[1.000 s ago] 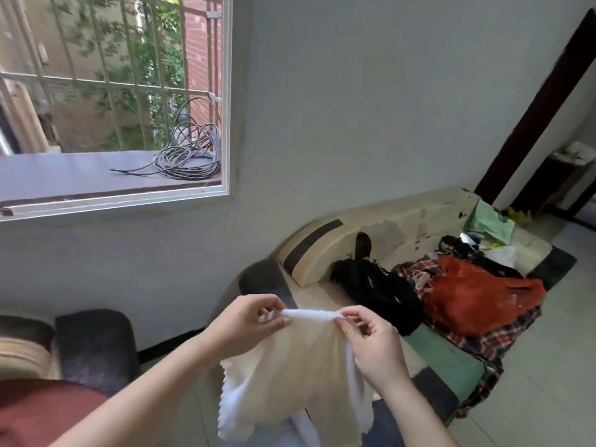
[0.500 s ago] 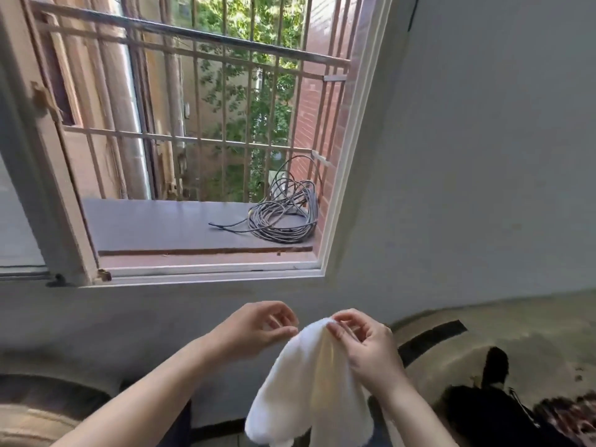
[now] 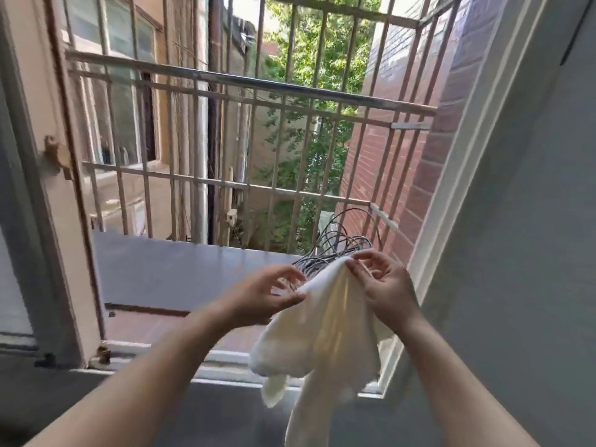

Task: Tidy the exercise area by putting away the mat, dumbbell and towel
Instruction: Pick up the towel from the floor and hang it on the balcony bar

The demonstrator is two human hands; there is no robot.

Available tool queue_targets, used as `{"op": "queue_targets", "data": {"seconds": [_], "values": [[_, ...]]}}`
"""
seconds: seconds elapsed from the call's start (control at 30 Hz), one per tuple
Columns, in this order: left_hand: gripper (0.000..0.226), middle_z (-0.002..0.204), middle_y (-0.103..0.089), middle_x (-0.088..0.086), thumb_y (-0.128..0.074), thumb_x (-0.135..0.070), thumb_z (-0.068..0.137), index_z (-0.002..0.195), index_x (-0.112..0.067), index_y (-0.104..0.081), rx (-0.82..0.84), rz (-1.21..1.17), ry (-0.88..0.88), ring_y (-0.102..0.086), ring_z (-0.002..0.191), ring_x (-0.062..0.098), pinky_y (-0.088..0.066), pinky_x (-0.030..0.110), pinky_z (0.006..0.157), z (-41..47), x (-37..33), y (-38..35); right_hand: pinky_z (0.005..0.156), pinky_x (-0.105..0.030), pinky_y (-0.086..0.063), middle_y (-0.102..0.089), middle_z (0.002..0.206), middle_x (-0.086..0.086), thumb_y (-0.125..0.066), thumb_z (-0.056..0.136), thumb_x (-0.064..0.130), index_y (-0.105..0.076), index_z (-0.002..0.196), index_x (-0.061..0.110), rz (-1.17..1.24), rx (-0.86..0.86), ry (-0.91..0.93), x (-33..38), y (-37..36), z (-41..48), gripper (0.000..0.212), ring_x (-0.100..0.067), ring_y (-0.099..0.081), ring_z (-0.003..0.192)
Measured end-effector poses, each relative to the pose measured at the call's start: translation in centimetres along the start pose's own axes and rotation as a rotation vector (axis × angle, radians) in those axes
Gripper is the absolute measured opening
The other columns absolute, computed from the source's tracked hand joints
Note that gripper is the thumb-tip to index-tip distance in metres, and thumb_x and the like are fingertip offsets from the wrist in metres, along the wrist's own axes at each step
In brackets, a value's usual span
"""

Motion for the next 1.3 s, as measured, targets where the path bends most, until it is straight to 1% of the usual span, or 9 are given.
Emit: {"op": "queue_targets", "data": {"seconds": [0.17, 0.33, 0.47, 0.67, 0.8, 0.9, 1.0, 1.1, 1.3], "values": [[0.030, 0.108, -0.060, -0.009, -0.065, -0.038, 0.084, 0.112, -0.028, -0.059, -0.107, 0.092, 0.010, -0.058, 0.099, 0.005, -0.043, 0.006, 0.069, 7.4, 0.8, 3.9, 0.066, -0.033, -0.050, -0.067, 0.074, 0.011, -0.072, 0.081, 0.024, -0.066, 0.074, 0.033, 0.008, 0.023, 0.197, 1.3, -1.4, 11.1, 0.012, -0.023, -0.063, 0.069], [0.043, 0.105, -0.062, -0.011, -0.056, -0.056, 0.078, 0.113, -0.032, -0.056, -0.182, 0.095, 0.030, -0.060, 0.096, 0.000, -0.051, 0.017, 0.073, 13.2, 0.8, 7.0, 0.066, -0.024, -0.048, -0.065, 0.075, 0.019, -0.070, 0.082, 0.026, -0.063, 0.072, 0.039, 0.064, 0.034, 0.295, 1.9, -3.1, 19.4, 0.018, -0.011, -0.061, 0.075], [0.042, 0.108, -0.062, -0.005, -0.056, -0.050, 0.082, 0.117, -0.026, -0.056, -0.249, 0.022, 0.046, -0.062, 0.096, 0.004, -0.056, 0.021, 0.070, 16.9, 0.8, 9.0, 0.068, -0.026, -0.048, -0.064, 0.079, 0.015, -0.069, 0.082, 0.029, -0.065, 0.077, 0.036, 0.094, 0.067, 0.307, 2.0, -4.5, 24.6, 0.010, -0.011, -0.060, 0.081], [0.039, 0.113, -0.060, -0.005, -0.063, -0.045, 0.081, 0.116, -0.030, -0.053, -0.295, 0.129, 0.014, -0.059, 0.096, 0.001, -0.051, 0.014, 0.067, 21.0, 0.6, 11.5, 0.052, -0.005, -0.039, -0.058, 0.077, 0.018, -0.068, 0.084, 0.029, -0.067, 0.084, 0.028, 0.120, 0.073, 0.329, 2.6, -5.3, 29.4, 0.001, 0.000, -0.054, 0.074], [0.048, 0.111, -0.059, -0.006, -0.070, -0.047, 0.075, 0.117, -0.033, -0.051, -0.323, 0.175, -0.031, -0.060, 0.097, 0.005, -0.053, 0.022, 0.074, 23.5, 0.3, 12.9, 0.053, -0.010, -0.039, -0.059, 0.078, 0.013, -0.068, 0.084, 0.031, -0.067, 0.085, 0.029, 0.116, 0.043, 0.345, 3.3, -5.5, 32.0, 0.003, -0.006, -0.054, 0.074], [0.052, 0.104, -0.058, -0.013, -0.073, -0.044, 0.073, 0.119, -0.033, -0.050, -0.330, 0.203, -0.084, -0.059, 0.088, 0.000, -0.053, 0.019, 0.064, 25.4, -0.1, 13.7, 0.051, -0.005, -0.038, -0.061, 0.081, 0.013, -0.068, 0.083, 0.030, -0.067, 0.083, 0.030, 0.108, 0.001, 0.351, 4.1, -5.1, 33.7, 0.001, 0.001, -0.054, 0.076], [0.038, 0.096, -0.061, -0.008, -0.071, -0.032, 0.080, 0.114, -0.031, -0.055, -0.363, 0.229, -0.179, -0.060, 0.073, -0.001, -0.052, 0.018, 0.059, 27.0, -0.3, 14.8, 0.058, -0.010, -0.041, -0.064, 0.085, 0.009, -0.070, 0.082, 0.031, -0.068, 0.080, 0.031, 0.095, -0.036, 0.343, 4.5, -4.6, 35.3, 0.003, -0.002, -0.057, 0.080], [0.030, 0.093, -0.063, -0.011, -0.069, -0.026, 0.082, 0.109, -0.033, -0.059, -0.381, 0.243, -0.239, -0.061, 0.075, -0.004, -0.051, 0.014, 0.059, 28.5, -0.9, 16.2, 0.059, -0.020, -0.041, -0.064, 0.082, 0.008, -0.071, 0.080, 0.033, -0.067, 0.076, 0.034, 0.067, -0.090, 0.333, 4.7, -3.5, 37.1, 0.006, -0.005, -0.057, 0.076], [0.025, 0.089, -0.062, -0.012, -0.068, -0.023, 0.084, 0.107, -0.029, -0.062, -0.458, 0.229, -0.303, -0.060, 0.076, 0.000, -0.049, 0.010, 0.060, 31.8, -2.6, 19.0, 0.058, -0.008, -0.040, -0.063, 0.077, 0.008, -0.071, 0.080, 0.033, -0.066, 0.076, 0.035, -0.036, -0.182, 0.370, 5.6, -1.5, 39.4, 0.007, -0.006, -0.058, 0.072]]}}
Point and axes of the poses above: each hand's wrist, its own z-axis towards the middle knuckle, its own y-axis out of the back of the hand, x = y × z, the point moved 4 cm from there along z, towards the middle knuckle
